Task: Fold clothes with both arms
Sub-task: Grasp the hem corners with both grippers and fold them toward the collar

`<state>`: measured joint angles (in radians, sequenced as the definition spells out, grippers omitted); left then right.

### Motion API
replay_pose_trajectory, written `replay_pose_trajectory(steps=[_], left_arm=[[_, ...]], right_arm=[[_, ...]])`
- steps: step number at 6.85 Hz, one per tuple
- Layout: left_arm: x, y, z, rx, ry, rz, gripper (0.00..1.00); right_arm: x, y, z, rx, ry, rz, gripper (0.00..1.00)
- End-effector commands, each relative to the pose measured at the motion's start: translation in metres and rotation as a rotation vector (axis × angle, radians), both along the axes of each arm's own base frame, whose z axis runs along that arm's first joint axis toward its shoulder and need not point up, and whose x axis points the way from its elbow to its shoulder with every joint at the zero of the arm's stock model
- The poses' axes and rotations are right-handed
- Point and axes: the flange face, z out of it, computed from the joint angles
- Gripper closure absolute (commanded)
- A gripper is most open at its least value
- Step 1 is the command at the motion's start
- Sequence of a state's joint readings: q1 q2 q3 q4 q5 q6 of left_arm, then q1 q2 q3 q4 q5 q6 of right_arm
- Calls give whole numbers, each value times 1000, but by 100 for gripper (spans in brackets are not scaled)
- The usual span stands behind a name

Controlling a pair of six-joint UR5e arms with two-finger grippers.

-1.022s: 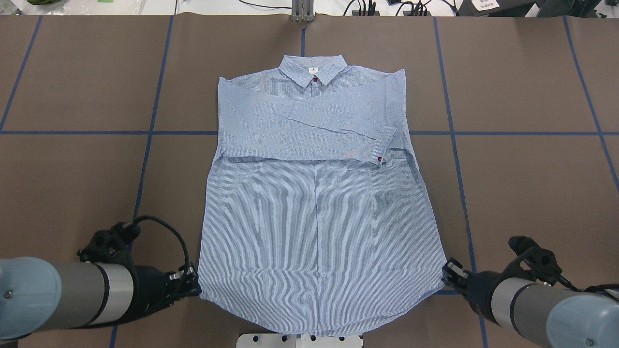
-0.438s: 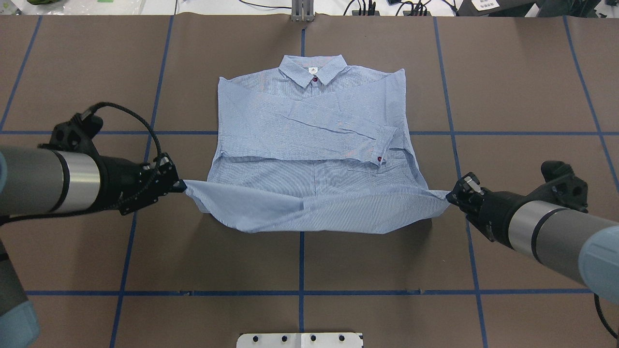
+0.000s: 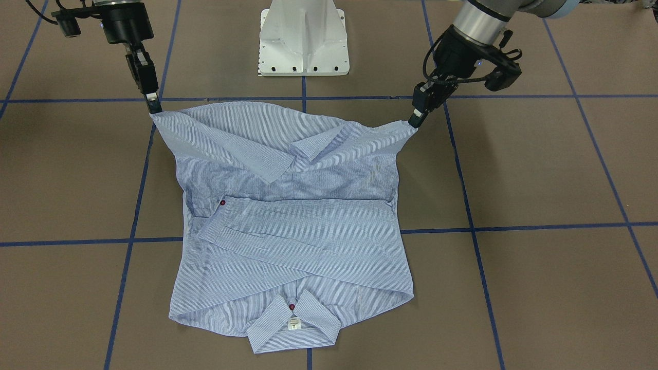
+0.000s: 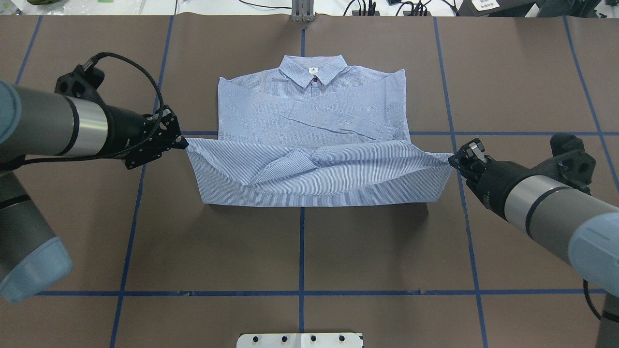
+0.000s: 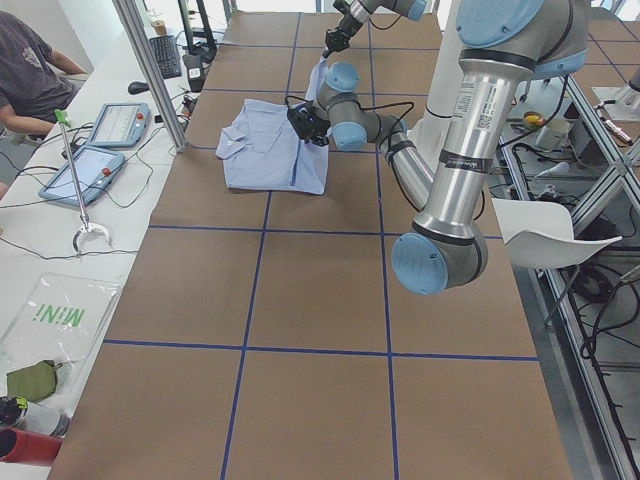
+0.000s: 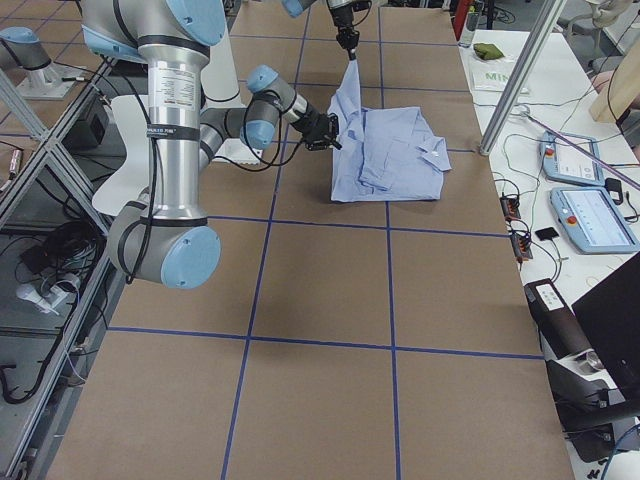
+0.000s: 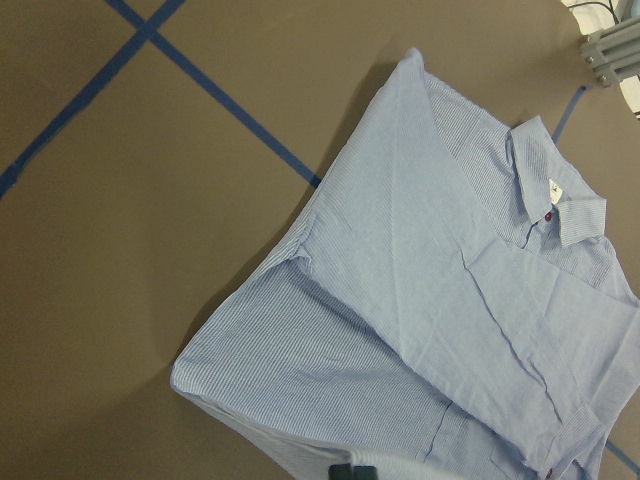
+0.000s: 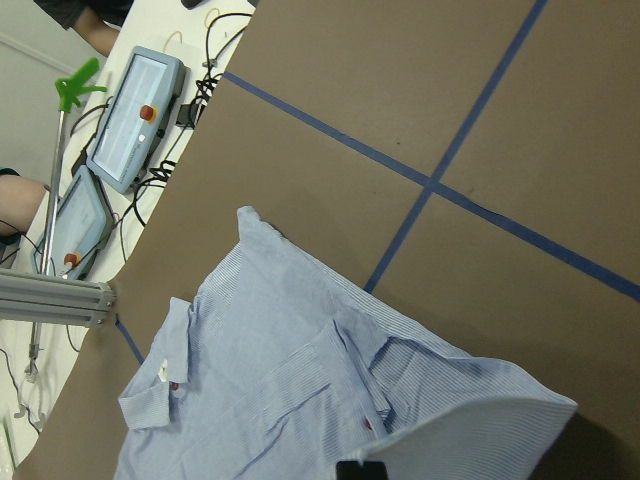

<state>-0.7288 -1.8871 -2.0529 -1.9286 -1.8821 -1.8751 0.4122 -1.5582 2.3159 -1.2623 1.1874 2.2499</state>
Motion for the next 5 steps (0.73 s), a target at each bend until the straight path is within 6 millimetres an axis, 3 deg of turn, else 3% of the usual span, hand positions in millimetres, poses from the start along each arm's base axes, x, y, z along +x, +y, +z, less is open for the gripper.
replay_pose_trajectory(steps=[1, 2, 3, 4, 5], left_arm=[[23, -79, 9, 30, -80, -31, 100], [22, -109, 22, 47, -114, -47, 100], [20, -136, 37, 70, -112, -70, 100], [30, -163, 46, 78, -122, -77, 100], [50, -189, 51, 83, -146, -69, 100]], right_arm=[[-41, -66, -11, 64, 71, 44, 100], [-53, -95, 3, 55, 123, 65, 100], [-52, -136, 2, 54, 166, 57, 100], [-50, -180, 9, 24, 196, 31, 100], [-67, -201, 22, 4, 239, 12, 100]])
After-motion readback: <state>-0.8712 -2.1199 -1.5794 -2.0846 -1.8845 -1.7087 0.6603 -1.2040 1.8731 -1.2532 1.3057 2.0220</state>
